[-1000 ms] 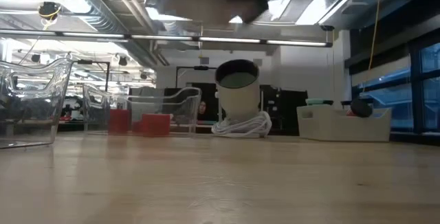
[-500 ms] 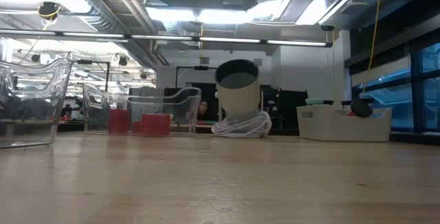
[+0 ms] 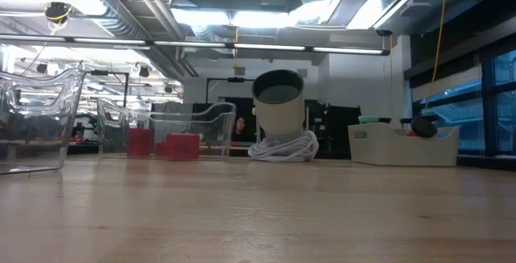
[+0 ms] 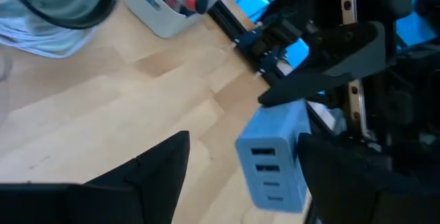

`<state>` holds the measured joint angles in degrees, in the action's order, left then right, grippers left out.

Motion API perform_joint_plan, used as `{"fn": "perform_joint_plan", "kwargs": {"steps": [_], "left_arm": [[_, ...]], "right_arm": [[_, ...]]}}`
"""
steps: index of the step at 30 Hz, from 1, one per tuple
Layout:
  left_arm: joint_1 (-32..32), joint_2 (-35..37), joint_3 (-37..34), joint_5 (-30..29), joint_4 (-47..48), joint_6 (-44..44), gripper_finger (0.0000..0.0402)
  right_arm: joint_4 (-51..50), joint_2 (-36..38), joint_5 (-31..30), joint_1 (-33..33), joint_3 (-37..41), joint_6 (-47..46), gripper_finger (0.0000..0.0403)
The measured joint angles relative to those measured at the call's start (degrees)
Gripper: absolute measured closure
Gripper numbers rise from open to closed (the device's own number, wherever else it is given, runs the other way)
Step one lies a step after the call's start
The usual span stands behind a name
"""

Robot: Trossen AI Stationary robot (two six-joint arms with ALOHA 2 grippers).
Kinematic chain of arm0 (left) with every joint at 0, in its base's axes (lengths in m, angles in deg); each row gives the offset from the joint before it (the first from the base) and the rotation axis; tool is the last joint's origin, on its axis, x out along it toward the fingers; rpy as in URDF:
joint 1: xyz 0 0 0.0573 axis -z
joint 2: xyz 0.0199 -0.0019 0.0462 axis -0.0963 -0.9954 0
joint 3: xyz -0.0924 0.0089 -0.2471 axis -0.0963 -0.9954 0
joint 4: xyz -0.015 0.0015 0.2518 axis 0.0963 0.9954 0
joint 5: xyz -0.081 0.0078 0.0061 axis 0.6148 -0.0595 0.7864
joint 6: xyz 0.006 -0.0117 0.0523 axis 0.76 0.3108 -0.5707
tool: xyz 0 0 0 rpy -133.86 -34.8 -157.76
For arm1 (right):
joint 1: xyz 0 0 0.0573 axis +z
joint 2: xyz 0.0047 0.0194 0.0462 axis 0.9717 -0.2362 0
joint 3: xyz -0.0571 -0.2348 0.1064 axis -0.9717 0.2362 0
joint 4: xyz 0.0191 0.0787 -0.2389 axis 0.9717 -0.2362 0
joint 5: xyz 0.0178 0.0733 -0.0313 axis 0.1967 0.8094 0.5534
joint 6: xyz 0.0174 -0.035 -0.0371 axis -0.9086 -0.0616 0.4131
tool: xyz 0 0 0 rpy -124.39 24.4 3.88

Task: Pick & Place Office items
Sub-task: Put the light blue charger adapter into the top transparent bin

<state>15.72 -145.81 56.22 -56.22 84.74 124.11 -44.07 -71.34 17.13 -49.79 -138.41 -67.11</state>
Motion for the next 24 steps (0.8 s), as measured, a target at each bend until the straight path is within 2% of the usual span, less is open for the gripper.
{"fn": "perform_joint_plan", "kwargs": {"steps": [7,11,24], "left_arm": [[-1.9,0.0,0.0,8.0,-7.6,-5.7,0.0135],[-1.9,0.0,0.0,9.4,-9.9,-7.0,0.0143],[-1.9,0.0,0.0,10.4,-9.1,-5.6,0.0274]], "right_arm": [[6.6,0.0,-0.2,0.0,0.0,6.1,0.0183],[7.3,0.0,-2.0,0.0,0.0,7.5,0.0183],[6.9,0.0,-4.4,0.1,0.0,8.8,0.0182]]}}
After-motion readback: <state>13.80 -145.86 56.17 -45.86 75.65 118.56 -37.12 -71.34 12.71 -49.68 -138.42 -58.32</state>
